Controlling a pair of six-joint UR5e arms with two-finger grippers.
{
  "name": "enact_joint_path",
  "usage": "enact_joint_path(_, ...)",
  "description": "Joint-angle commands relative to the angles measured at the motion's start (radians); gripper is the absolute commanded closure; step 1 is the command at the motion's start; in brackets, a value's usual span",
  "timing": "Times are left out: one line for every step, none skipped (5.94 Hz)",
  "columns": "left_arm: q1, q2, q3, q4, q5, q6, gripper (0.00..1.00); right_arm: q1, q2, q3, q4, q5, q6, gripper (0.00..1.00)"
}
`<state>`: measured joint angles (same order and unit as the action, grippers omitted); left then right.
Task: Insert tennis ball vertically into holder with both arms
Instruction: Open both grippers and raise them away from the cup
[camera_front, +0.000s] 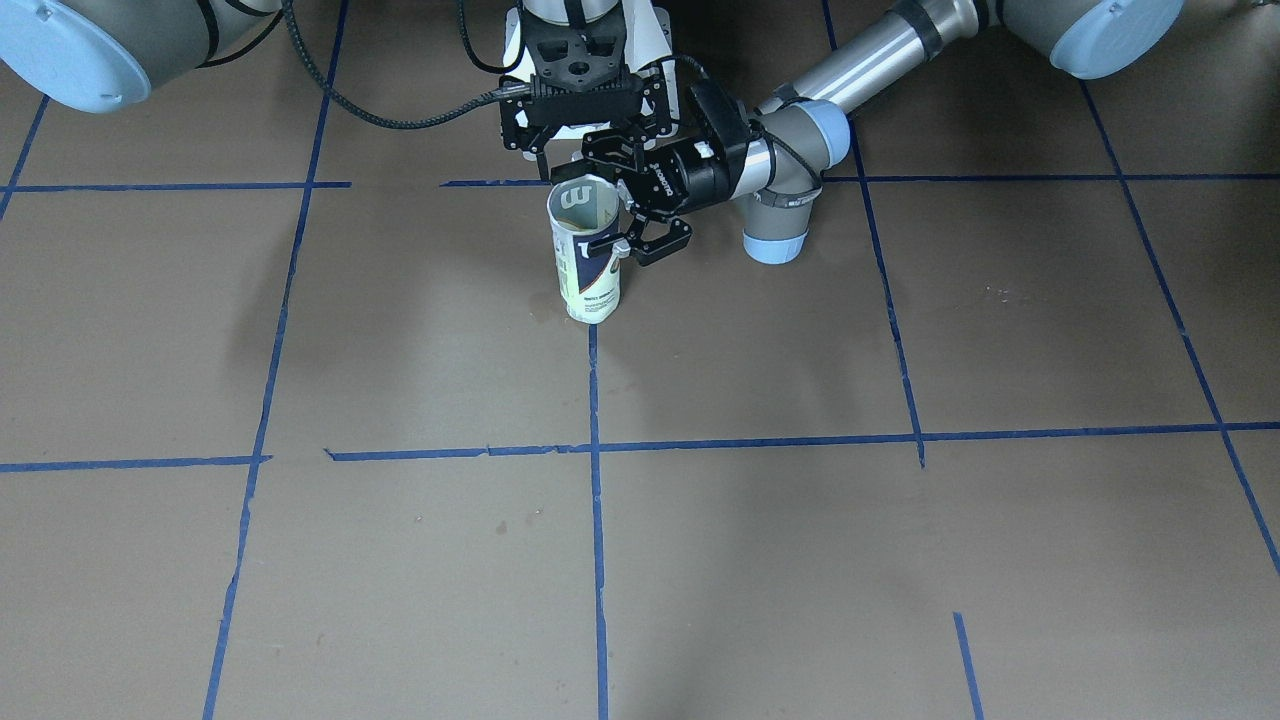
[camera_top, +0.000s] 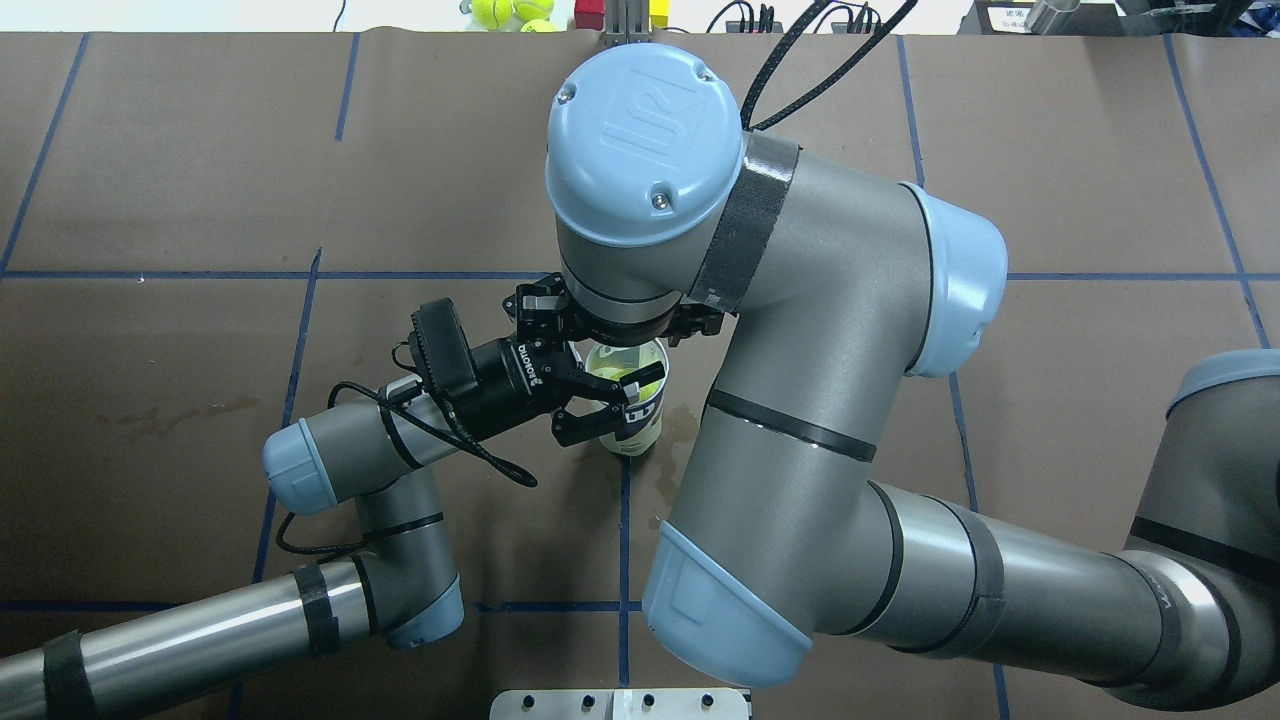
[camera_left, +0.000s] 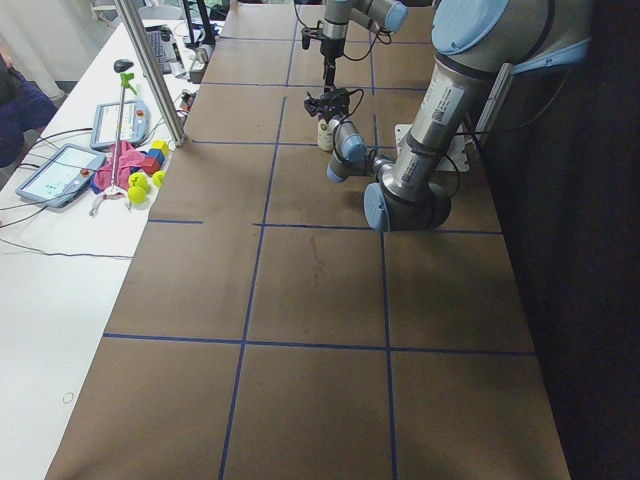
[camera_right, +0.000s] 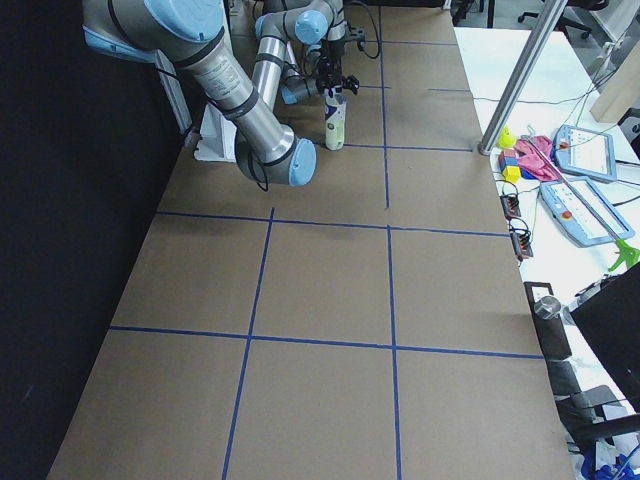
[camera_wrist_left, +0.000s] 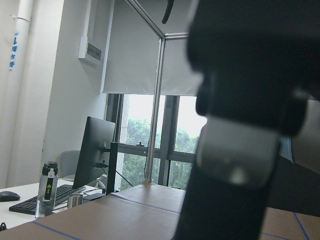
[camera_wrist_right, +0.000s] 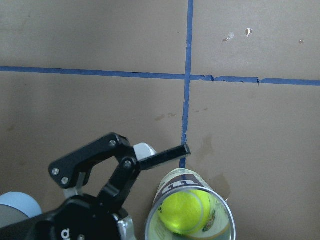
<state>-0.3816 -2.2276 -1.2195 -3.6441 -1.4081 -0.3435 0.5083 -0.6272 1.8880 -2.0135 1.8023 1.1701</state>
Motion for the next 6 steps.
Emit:
enact_joint_path(-0.013, 0.01, -0.025, 0.016, 0.0, 0.0, 0.01, 0.019, 0.0, 0.012, -0.001, 0.006, -0.006, 0.0)
enact_joint_path(-0.017, 0.01, -0.025, 0.018, 0.0, 0.001, 0.01, 0.044, 0.0, 0.048, -0.004, 0.032, -0.01, 0.0)
enact_joint_path(-0.019, 0.01, -0.025, 0.024, 0.0, 0.001, 0.01, 0.083, 0.001, 0.062, -0.005, 0.081, -0.012, 0.0)
enact_joint_path(-0.019, 0.01, -0.025, 0.024, 0.0, 0.001, 0.01, 0.138, 0.001, 0.069, -0.007, 0.141, -0.023, 0.0)
enact_joint_path(-0.035, 0.01, -0.034, 0.056, -0.002, 0.0, 0.01, 0.215, -0.009, 0.069, -0.007, 0.185, -0.077, 0.0)
enact_joint_path(-0.054, 0.013, -0.084, 0.132, -0.006, 0.0, 0.01, 0.28, -0.043, 0.071, -0.008, 0.224, -0.152, 0.0)
